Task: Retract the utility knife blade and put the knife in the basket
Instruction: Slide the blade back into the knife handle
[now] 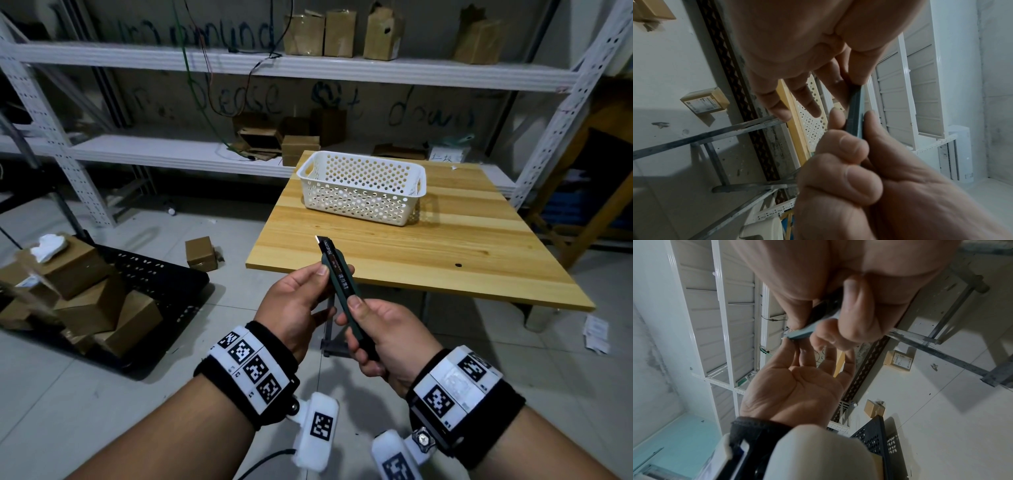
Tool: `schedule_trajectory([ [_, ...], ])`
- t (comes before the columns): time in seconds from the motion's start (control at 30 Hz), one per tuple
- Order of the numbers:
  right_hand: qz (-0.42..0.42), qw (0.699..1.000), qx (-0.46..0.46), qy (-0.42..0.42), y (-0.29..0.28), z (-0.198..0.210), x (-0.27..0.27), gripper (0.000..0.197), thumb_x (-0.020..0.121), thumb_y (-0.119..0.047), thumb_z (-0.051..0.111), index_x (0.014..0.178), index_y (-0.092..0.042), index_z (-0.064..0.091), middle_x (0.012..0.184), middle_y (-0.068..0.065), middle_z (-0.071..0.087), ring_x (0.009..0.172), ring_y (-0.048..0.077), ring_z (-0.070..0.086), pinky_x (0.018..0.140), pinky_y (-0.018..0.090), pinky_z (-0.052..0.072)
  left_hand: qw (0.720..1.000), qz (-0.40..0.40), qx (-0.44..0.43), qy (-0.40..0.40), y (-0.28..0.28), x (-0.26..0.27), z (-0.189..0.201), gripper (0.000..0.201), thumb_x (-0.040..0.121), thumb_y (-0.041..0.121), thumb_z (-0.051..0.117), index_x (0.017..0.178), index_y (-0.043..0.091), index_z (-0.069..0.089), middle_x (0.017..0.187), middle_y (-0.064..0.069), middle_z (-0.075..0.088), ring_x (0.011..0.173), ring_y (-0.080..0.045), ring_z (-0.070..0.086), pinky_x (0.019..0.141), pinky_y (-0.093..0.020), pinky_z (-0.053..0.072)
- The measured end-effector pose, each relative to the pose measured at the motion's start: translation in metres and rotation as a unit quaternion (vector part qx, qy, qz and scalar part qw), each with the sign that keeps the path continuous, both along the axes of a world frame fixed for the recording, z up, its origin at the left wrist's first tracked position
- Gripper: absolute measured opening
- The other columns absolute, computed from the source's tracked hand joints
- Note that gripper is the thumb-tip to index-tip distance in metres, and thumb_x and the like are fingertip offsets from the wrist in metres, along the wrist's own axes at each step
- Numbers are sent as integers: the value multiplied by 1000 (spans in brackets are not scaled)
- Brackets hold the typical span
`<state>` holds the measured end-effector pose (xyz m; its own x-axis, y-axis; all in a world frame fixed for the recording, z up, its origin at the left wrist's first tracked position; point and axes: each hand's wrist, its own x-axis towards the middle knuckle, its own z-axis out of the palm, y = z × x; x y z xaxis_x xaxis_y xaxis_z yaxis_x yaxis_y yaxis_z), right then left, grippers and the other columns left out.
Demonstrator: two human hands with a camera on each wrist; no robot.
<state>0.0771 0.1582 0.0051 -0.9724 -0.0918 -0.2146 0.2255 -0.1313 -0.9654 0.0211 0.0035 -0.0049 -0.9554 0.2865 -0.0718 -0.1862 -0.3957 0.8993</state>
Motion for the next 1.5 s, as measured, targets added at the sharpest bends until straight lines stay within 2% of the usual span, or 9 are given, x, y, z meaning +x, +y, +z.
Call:
schedule_trajectory([
  [0.3, 1, 1000, 3, 1, 2, -1, 1, 35, 98, -38, 55, 91, -5, 64, 60, 9, 53, 45, 16, 42, 35, 19, 29, 1000, 1, -3, -11, 2, -2, -3, 29, 107, 22, 56, 122, 4, 74, 126, -12, 79, 111, -26, 69, 96, -51, 41],
  [0.47, -1, 1000, 4, -2, 1, 0, 1, 33, 100, -35, 52, 93, -5, 64, 60, 8, 53, 45, 16, 42, 35, 19, 29, 1000, -3, -1, -11, 2, -2, -2, 24, 107, 20, 54, 110, 14, 78, 125, -11, 80, 108, -25, 69, 95, -51, 41],
  [0.6, -1, 1000, 0, -4, 1, 0, 0, 32, 100, -34, 52, 93, -5, 64, 60, 9, 53, 44, 15, 42, 35, 19, 29, 1000, -3, 0, -11, 2, -2, -2, 24, 108, 20, 54, 110, 14, 77, 124, -11, 80, 106, -24, 69, 95, -51, 41],
  [1.0, 2, 1000, 8, -1, -1, 1, 2, 32, 101, -33, 52, 95, -4, 63, 59, 7, 54, 45, 16, 42, 35, 19, 29, 1000, 5, 0, -14, 0, -3, -3, 35, 107, 21, 54, 130, -2, 68, 124, -12, 80, 104, -21, 72, 96, -51, 43],
  [1.07, 2, 1000, 8, -2, -1, 1, 2, 31, 101, -32, 51, 94, -4, 63, 59, 7, 53, 44, 15, 43, 35, 19, 28, 1000, 6, -1, -13, 0, -2, -2, 34, 107, 21, 54, 128, -1, 70, 124, -12, 80, 103, -21, 72, 96, -50, 43],
  [1.23, -1, 1000, 4, -4, -2, 0, 1, 30, 102, -31, 50, 92, -6, 63, 58, 7, 53, 43, 15, 43, 34, 19, 28, 1000, 1, 4, -12, 0, -1, -2, 24, 107, 19, 55, 112, 13, 78, 124, -12, 81, 107, -23, 71, 95, -52, 42],
  [1.37, 1, 1000, 3, -8, -2, 1, 1, 30, 102, -31, 51, 92, -5, 63, 59, 7, 53, 43, 15, 43, 35, 19, 28, 1000, 0, 1, -11, 0, -1, -2, 26, 107, 20, 54, 118, 9, 76, 124, -12, 80, 106, -22, 71, 97, -51, 42],
  [1.5, 3, 1000, 4, -6, -1, 2, 2, 30, 102, -31, 51, 93, -4, 63, 59, 8, 53, 43, 14, 43, 35, 19, 28, 1000, -1, 3, -12, 0, -1, -2, 25, 107, 20, 54, 115, 12, 76, 124, -11, 80, 109, -23, 70, 99, -52, 42],
])
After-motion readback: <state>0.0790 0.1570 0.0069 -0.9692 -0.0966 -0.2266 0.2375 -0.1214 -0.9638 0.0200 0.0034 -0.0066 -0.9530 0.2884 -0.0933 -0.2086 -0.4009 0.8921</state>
